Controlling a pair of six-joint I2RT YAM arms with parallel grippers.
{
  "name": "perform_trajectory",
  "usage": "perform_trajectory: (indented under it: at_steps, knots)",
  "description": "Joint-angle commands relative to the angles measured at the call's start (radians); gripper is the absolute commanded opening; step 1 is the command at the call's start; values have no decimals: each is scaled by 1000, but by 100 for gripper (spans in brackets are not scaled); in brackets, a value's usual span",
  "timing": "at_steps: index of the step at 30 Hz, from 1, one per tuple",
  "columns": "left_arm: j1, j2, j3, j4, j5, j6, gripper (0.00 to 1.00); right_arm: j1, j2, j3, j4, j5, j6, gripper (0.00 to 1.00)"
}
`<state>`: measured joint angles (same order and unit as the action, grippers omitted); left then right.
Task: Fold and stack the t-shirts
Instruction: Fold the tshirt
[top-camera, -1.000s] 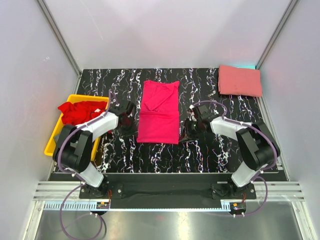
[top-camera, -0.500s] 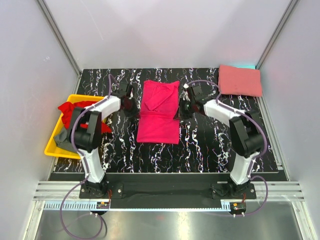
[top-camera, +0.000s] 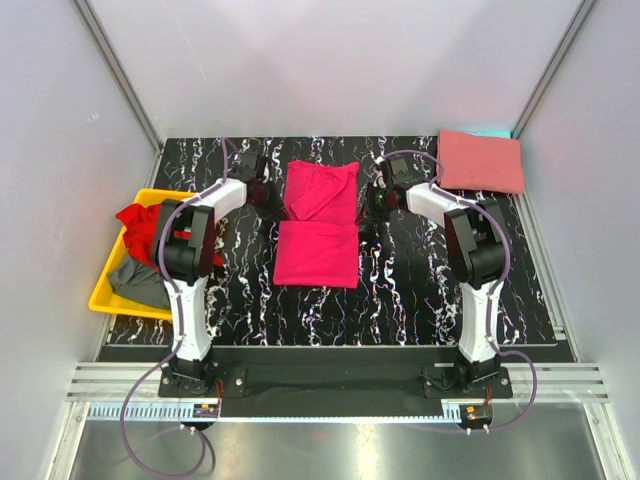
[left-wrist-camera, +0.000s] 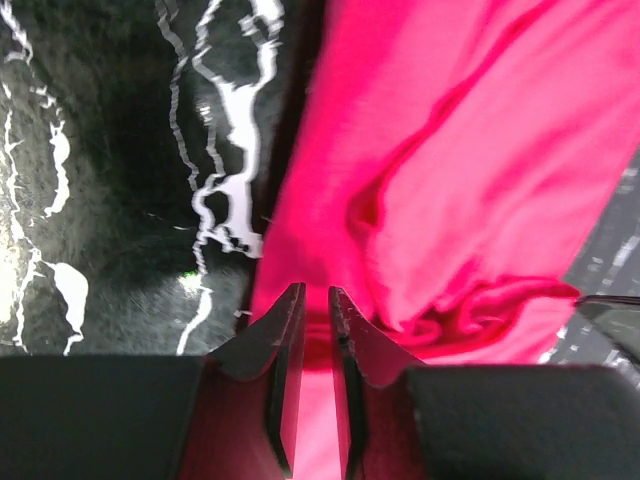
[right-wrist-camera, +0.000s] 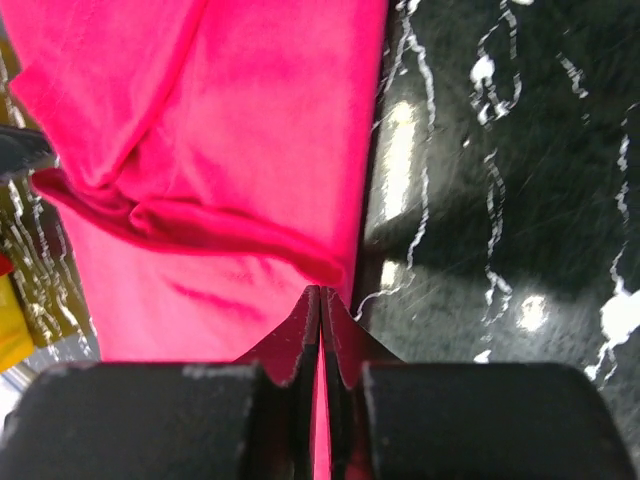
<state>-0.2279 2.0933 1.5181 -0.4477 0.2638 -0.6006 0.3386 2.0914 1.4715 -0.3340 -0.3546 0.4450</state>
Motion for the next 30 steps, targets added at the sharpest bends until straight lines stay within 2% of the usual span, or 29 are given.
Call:
perform_trajectory:
  at_steps: [1, 6, 10, 13, 15, 16, 18, 19, 21, 23, 26, 30]
  knots:
    - [6, 17, 42, -11, -20, 5, 21, -12, 21, 44, -11, 29, -26, 7]
    - [12, 33, 94, -72, -80, 15, 21, -36, 9, 59, -46, 69, -26, 6]
    - [12, -16, 165, -152, -217, 48, 24, -39, -56, 49, -91, 83, -32, 7]
    - [12, -107, 151, -181, -284, 70, 29, -38, -126, 10, -105, 74, -6, 16]
    - [7, -182, 120, -200, -270, 87, 32, -39, -180, -31, -122, 39, 12, 25]
    - [4, -206, 79, -216, -270, 88, 33, -35, -201, -55, -128, 25, 33, 39]
    - [-8, -283, 7, -235, -213, 101, 37, -30, -285, -147, -119, 10, 56, 45]
    - [-14, -312, -87, -230, -200, 101, 39, -24, -312, -181, -97, 0, 75, 51]
    - [-27, -401, -245, -204, -152, 91, 42, -18, -378, -265, -85, -32, 99, 55]
    - [-30, -473, -340, -183, -71, 81, 43, -4, -409, -321, -76, -53, 121, 59]
    - [-53, -550, -476, -152, -31, 71, 44, 28, -461, -425, -50, -72, 147, 65]
    - [-67, -601, -633, -69, 29, 36, 48, 60, -502, -536, -8, -73, 198, 63]
